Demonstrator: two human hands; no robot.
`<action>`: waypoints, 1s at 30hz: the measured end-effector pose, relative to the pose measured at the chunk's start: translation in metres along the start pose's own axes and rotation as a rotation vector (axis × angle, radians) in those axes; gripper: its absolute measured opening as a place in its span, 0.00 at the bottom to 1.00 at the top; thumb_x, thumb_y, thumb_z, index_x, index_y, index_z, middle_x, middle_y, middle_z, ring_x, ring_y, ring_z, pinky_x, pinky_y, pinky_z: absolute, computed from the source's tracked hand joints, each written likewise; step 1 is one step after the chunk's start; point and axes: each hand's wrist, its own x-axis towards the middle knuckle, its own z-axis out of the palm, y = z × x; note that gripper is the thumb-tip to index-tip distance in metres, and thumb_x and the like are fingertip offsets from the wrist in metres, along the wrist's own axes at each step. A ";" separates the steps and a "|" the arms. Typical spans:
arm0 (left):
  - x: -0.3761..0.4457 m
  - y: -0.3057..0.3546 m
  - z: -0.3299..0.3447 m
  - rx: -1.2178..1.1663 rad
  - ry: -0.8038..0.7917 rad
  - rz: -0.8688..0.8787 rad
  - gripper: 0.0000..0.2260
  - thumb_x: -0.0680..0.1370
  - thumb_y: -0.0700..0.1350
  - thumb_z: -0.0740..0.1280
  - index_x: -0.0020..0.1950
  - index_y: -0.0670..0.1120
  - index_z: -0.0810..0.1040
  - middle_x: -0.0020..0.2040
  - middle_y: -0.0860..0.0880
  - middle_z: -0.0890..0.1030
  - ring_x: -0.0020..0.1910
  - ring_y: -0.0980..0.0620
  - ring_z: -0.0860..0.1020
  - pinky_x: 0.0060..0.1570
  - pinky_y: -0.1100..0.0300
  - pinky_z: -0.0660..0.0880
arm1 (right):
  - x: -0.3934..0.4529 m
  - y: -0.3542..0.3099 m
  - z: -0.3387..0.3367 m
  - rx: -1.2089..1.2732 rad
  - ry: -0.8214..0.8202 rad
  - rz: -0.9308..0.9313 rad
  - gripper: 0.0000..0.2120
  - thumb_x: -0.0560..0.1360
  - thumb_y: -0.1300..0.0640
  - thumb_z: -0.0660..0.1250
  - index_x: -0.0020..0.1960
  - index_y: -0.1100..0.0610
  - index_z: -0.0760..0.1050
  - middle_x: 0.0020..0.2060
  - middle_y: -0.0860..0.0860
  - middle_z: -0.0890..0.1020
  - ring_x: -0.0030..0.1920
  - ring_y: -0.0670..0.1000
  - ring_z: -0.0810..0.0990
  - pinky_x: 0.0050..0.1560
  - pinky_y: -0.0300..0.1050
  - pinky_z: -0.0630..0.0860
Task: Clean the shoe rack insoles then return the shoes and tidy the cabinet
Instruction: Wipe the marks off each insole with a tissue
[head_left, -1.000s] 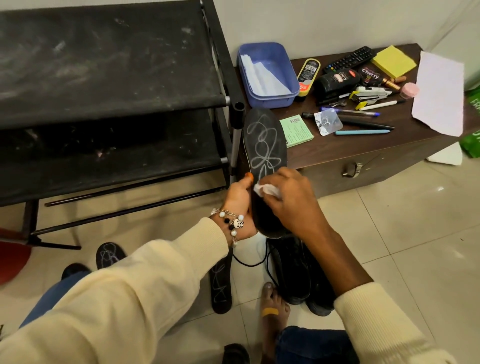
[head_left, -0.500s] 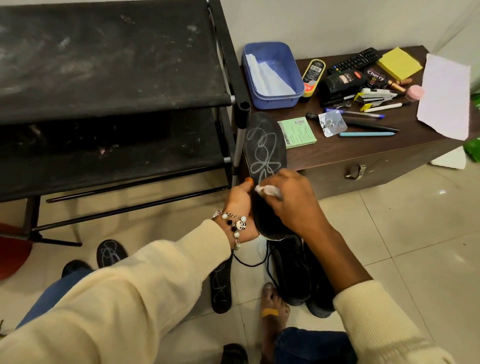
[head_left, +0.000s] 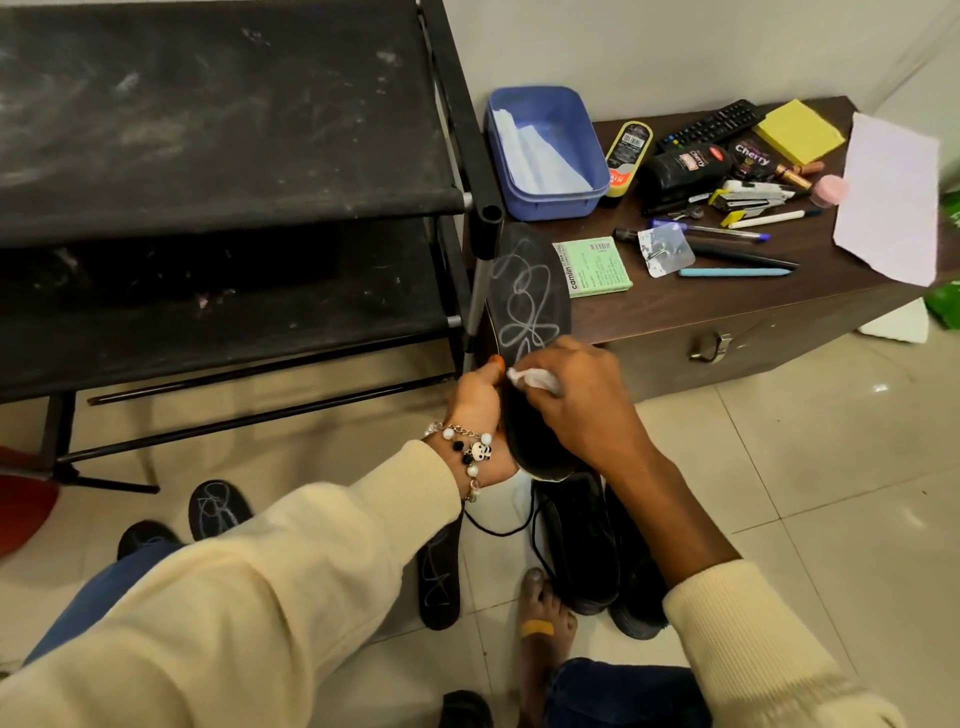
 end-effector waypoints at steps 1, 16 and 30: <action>0.000 0.000 0.000 0.012 -0.006 -0.004 0.22 0.81 0.58 0.56 0.63 0.44 0.79 0.57 0.40 0.81 0.54 0.41 0.79 0.51 0.49 0.76 | 0.002 0.006 -0.001 -0.046 0.036 0.028 0.09 0.75 0.60 0.66 0.54 0.58 0.81 0.51 0.56 0.79 0.50 0.52 0.75 0.48 0.37 0.68; -0.008 0.001 0.003 -0.005 -0.021 -0.027 0.23 0.81 0.58 0.55 0.63 0.44 0.78 0.52 0.40 0.82 0.48 0.43 0.80 0.47 0.50 0.76 | 0.007 0.009 -0.001 -0.090 0.015 0.042 0.09 0.75 0.58 0.66 0.54 0.57 0.81 0.51 0.55 0.79 0.49 0.53 0.77 0.45 0.38 0.66; -0.009 0.002 0.005 -0.007 0.000 -0.011 0.21 0.81 0.56 0.56 0.56 0.42 0.80 0.44 0.41 0.82 0.44 0.44 0.80 0.46 0.52 0.76 | 0.005 0.000 -0.002 -0.014 -0.016 -0.004 0.10 0.75 0.59 0.67 0.54 0.57 0.81 0.51 0.56 0.79 0.51 0.55 0.77 0.50 0.44 0.72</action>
